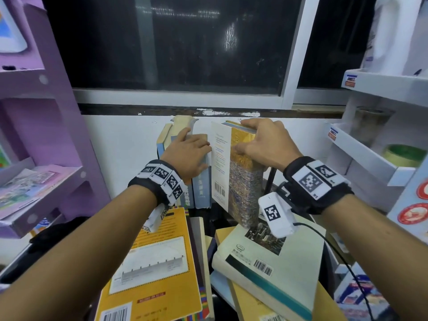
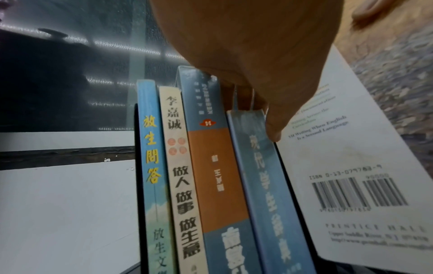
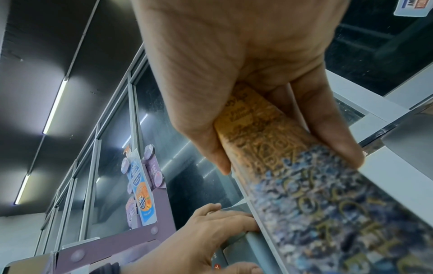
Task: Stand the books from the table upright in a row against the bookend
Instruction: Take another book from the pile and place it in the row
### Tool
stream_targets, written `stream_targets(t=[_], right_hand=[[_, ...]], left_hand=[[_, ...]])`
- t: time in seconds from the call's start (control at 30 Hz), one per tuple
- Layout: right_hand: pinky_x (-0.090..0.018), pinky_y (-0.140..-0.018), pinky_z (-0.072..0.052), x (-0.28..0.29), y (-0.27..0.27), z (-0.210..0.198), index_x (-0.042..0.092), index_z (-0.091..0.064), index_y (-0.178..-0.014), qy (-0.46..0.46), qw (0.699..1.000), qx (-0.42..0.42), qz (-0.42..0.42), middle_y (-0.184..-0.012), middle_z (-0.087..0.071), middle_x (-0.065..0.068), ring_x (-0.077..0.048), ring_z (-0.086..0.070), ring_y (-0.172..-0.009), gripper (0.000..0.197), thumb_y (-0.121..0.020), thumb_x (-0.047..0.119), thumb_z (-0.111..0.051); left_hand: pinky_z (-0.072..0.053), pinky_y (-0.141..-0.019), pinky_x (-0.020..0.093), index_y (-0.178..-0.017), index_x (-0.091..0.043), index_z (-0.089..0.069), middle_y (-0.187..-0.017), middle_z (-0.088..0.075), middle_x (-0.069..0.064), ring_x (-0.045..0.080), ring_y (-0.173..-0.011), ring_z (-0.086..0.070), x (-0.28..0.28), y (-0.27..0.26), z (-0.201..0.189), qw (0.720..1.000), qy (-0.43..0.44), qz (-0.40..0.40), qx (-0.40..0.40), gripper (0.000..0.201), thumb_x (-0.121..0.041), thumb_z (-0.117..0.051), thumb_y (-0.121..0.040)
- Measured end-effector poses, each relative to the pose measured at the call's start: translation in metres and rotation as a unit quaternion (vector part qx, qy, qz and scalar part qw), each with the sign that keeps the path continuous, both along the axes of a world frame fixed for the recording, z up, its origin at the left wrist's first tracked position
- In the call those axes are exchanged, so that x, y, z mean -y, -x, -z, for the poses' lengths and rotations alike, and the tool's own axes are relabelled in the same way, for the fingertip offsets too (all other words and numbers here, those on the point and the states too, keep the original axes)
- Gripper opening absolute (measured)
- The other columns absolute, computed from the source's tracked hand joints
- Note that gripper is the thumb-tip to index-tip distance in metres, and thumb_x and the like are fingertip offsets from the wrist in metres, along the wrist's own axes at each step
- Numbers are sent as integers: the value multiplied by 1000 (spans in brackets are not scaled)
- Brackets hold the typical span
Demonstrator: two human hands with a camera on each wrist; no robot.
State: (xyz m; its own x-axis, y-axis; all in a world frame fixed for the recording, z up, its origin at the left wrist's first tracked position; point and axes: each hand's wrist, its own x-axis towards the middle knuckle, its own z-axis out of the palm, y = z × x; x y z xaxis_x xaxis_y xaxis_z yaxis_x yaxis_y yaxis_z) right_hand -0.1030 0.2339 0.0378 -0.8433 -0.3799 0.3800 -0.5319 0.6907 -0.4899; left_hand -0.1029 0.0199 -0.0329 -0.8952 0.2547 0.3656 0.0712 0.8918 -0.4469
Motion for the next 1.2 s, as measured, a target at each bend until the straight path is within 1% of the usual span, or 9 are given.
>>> stream_targets(t=[0.13,0.2,0.33,0.57,0.7,0.83,0.97,1.07,1.2], right_hand=[[-31,-84,-52,-4,6,-7,22,-55,-135,1,1000,12,-3,-116,-58,1,-19,-54,-106,64,-76,33,-78],[-32,-90,-49,-6,8,-11,25,-57,-131,-3,1000,13,-2,-113,-54,2,-21,-48,-118,63,-73,35,-80],[-40,-96,-49,-9,6,-17,28,-59,-129,-9,1000,5,-13,-128,-59,-4,-23,-48,-123,64,-69,40,-81],[-36,-96,-48,-5,4,-13,27,-59,-130,1,1000,14,-20,-127,-58,-2,-22,-47,-124,64,-71,38,-81],[-34,-95,-44,-1,8,-8,25,-52,-138,-15,1000,7,-20,-130,-53,-7,-22,-34,-131,67,-77,34,-77],[-35,-98,-44,7,16,-3,22,-53,-138,-1,1000,3,1,-132,-56,-7,-23,-43,-127,67,-76,34,-77],[-41,-98,-46,24,23,5,29,-53,-135,-1,999,-3,32,-130,-58,-7,-26,-46,-124,66,-73,41,-73],[-33,-90,-44,35,27,8,23,-60,-127,5,999,-16,40,-123,-61,-11,-29,-49,-119,52,-77,34,-71],[-34,-85,-47,53,31,15,20,-63,-120,-2,998,-29,63,-118,-62,-12,-33,-55,-110,45,-78,31,-68]], left_hand=[[-4,-113,43,-130,-25,-49,-138,-51,-6,16,-121,-53,6,3,0,1000,13,5,-4,43,-39,-52,-90],[-5,-114,43,-127,-25,-51,-137,-52,-4,16,-120,-54,7,2,0,1000,7,4,-6,40,-37,-54,-89],[-7,-114,43,-123,-20,-55,-135,-55,-3,20,-115,-57,8,3,0,1000,-8,5,-11,41,-37,-56,-86],[-5,-112,42,-122,-19,-56,-131,-58,-3,19,-114,-58,10,1,2,1000,-7,-8,-18,42,-40,-52,-85],[-2,-114,41,-126,-21,-51,-128,-61,-1,20,-116,-57,10,-1,2,999,-32,-11,-14,43,-39,-54,-87],[1,-113,40,-131,-20,-47,-119,-67,1,23,-113,-59,9,-1,4,999,-31,-14,-22,47,-39,-54,-88],[1,-112,40,-129,-17,-45,-111,-69,3,24,-106,-62,9,-2,8,999,-25,-13,-33,47,-40,-53,-88],[0,-112,40,-125,-17,-47,-111,-68,2,23,-108,-60,9,-2,8,999,-34,-13,-32,44,-38,-54,-87],[1,-110,39,-119,-19,-52,-110,-67,-1,21,-109,-58,8,1,7,998,-58,-7,-28,39,-35,-57,-84]])
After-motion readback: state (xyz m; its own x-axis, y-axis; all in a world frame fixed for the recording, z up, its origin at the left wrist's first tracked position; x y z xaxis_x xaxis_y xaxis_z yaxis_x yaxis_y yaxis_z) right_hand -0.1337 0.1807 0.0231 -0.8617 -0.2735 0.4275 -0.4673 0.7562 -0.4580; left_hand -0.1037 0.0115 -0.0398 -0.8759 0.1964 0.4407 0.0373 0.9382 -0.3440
